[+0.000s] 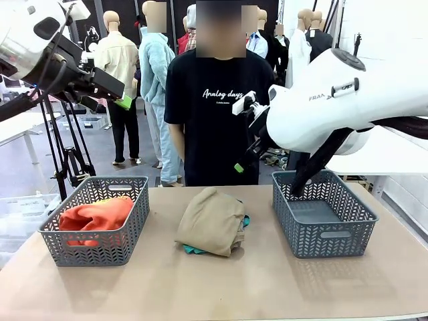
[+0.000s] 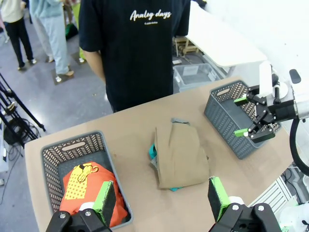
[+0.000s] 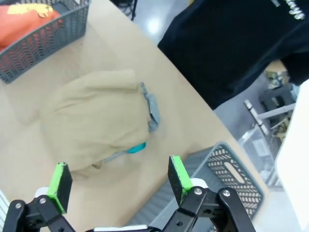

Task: Sort the tops and bottoms.
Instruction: Lift clothes from the center of the table with your right hand.

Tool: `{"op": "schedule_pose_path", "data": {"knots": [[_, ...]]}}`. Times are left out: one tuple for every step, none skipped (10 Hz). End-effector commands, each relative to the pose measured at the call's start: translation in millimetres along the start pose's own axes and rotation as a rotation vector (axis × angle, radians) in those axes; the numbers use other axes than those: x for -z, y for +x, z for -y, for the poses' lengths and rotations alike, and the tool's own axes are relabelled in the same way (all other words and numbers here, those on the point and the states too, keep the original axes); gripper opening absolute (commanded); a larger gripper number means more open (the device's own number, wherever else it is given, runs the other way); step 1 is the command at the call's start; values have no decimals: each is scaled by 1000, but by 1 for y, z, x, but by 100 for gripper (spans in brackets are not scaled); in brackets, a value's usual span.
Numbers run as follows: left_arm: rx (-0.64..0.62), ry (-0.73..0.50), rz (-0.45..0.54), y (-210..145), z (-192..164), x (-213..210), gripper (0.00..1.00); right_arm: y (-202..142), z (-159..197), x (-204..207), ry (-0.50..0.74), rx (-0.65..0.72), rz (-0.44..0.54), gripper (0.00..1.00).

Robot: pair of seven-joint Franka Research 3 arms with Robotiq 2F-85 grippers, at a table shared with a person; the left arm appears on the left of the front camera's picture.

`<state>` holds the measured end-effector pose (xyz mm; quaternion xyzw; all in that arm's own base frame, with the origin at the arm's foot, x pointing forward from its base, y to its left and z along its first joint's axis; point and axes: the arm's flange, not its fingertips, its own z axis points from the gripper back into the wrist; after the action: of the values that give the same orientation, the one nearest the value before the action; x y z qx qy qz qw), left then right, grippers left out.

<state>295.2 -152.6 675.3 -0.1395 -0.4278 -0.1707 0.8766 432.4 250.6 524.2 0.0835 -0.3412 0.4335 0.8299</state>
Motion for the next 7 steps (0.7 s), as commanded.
{"op": "schedule_pose_path", "data": {"knots": [[2,-21,2,-1,-1,-1,100,1,5,-14,-2,11,37,100],[2,-21,2,-1,-1,-1,100,0,0,0,0,0,0,100],[2,-21,2,-1,-1,-1,100,-19,-5,-22,50,-31,-36,100],[2,-21,2,-1,-1,-1,100,-18,-15,-17,57,-59,-50,100],[2,-21,2,-1,-1,-1,100,-11,-18,3,74,-48,-55,100],[2,-21,2,-1,-1,-1,100,-2,-22,27,118,-37,-72,100],[2,-21,2,-1,-1,-1,100,10,-30,51,155,-50,-105,100]]}}
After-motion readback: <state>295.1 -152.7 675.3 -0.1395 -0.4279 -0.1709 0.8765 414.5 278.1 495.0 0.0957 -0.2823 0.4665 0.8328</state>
